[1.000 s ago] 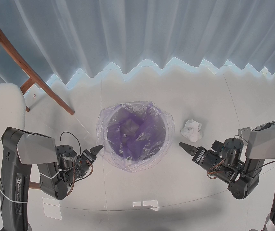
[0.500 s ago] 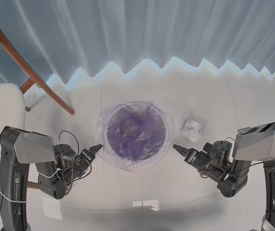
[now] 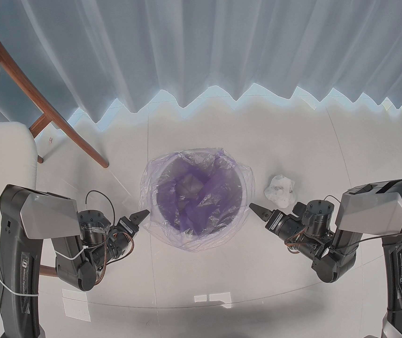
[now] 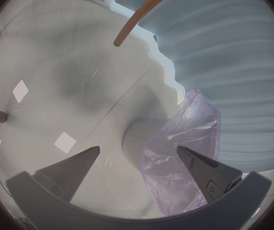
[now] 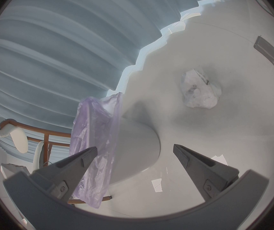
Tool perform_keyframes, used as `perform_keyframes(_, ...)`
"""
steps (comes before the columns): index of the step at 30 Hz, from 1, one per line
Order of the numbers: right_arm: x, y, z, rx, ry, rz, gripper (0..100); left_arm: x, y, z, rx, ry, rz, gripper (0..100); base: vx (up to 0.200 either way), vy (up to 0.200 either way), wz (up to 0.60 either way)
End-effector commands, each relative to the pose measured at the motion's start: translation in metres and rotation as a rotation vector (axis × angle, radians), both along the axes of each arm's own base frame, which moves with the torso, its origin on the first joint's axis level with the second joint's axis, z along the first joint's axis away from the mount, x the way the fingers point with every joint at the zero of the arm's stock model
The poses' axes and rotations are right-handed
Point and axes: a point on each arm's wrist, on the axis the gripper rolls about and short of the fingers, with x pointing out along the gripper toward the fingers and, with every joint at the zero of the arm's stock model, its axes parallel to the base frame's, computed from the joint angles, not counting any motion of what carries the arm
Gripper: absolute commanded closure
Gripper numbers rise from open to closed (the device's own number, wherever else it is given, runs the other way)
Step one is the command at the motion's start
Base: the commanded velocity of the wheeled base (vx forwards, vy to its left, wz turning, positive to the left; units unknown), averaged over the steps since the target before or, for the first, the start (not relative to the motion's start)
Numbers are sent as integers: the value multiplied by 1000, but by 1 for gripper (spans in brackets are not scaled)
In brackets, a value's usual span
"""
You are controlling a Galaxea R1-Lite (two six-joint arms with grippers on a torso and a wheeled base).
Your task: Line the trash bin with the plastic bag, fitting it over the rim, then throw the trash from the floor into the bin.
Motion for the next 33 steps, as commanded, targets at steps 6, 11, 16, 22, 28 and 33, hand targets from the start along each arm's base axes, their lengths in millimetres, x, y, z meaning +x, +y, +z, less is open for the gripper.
perform_keyframes(6,22,6,8,-8,-24,-3,0,0,0,-1,6,1,-1,0,0,0,0)
perform_keyframes(11,29,8,10,-11,-19,-4,0,0,0,-1,6,-1,-3,0,0,0,0)
perform_keyframes(16,36,13,6,-15,-11,5,0,0,-1,-1,7,0,-3,0,0,0,0)
perform_keyframes(22,47,18,-9,-30,9,26,0,0,-1,-2,8,3,-5,0,0,0,0)
perform_keyframes(28,58,22,-21,-63,51,27,0,0,-1,-2,6,0,-4,0,0,0,0)
perform_keyframes(33,80,14,-33,-165,80,8,0,0,-1,-2,6,0,-4,0,0,0,0)
